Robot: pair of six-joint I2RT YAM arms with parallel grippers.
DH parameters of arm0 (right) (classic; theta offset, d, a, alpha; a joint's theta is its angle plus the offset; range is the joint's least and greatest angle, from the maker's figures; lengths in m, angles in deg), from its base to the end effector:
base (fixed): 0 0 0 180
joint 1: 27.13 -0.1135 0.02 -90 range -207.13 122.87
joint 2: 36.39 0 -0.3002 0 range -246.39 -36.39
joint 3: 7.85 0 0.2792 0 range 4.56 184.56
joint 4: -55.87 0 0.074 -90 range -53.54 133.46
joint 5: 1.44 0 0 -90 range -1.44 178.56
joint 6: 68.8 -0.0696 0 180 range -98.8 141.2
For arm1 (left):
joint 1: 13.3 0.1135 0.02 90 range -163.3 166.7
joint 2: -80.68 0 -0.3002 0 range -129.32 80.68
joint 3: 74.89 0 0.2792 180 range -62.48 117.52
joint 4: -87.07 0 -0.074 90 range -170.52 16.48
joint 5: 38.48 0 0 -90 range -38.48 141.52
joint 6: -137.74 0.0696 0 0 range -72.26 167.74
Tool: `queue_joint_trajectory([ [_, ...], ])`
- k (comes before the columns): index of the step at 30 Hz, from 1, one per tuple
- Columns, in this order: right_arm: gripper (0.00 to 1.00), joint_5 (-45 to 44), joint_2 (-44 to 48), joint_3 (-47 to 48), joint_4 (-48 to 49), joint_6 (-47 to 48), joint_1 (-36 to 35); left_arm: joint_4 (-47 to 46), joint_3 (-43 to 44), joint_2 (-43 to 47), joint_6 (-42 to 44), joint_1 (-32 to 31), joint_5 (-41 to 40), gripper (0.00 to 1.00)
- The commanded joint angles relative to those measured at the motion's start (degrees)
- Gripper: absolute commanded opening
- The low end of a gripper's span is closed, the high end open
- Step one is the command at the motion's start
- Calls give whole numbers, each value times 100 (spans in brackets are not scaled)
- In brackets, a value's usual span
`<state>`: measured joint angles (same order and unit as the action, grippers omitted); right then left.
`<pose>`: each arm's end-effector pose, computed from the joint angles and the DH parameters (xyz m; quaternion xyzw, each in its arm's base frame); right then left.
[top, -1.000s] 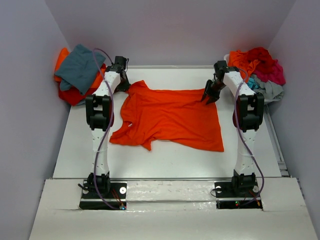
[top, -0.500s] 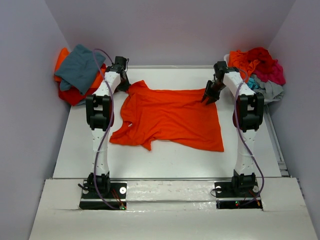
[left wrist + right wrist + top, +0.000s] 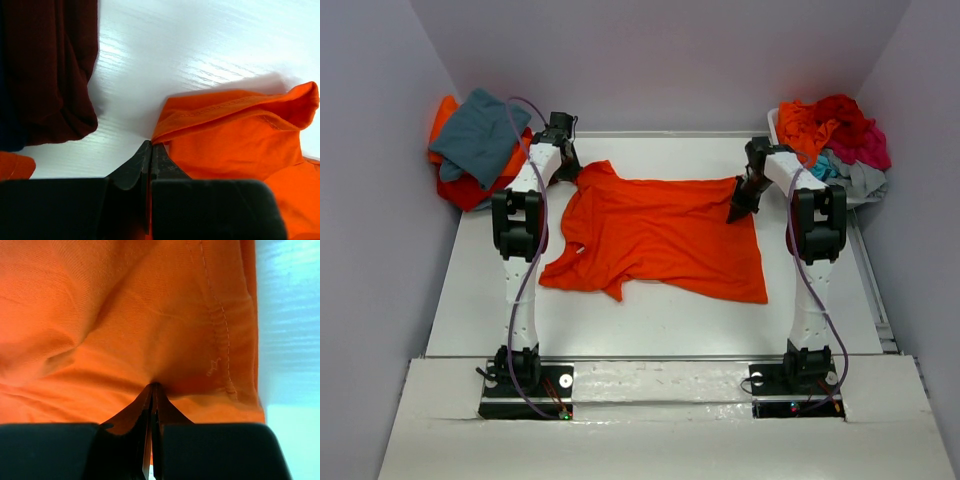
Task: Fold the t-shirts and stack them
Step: Flatten out the tshirt
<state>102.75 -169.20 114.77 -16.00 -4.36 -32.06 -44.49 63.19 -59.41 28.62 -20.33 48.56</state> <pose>0.5150 0.0615 0.1442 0.1688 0.9755 0.1369 0.0339 0.6164 -0.0724 0.1857 -0.1078 0.9346 -0.0528 0.3349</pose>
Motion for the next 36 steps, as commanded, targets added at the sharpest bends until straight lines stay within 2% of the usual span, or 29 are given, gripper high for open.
queue_joint_trajectory([
  [1,7,-31,502,-262,180,25,-43,-166,222,17,74,8,103,6],
  [7,7,-57,537,-404,181,42,-43,-316,344,26,145,8,-20,6],
  [17,7,-119,485,-439,128,78,-96,-500,538,175,171,8,-679,6],
  [36,7,-154,300,-220,22,122,-96,-588,1337,-9,426,8,-1075,6],
])
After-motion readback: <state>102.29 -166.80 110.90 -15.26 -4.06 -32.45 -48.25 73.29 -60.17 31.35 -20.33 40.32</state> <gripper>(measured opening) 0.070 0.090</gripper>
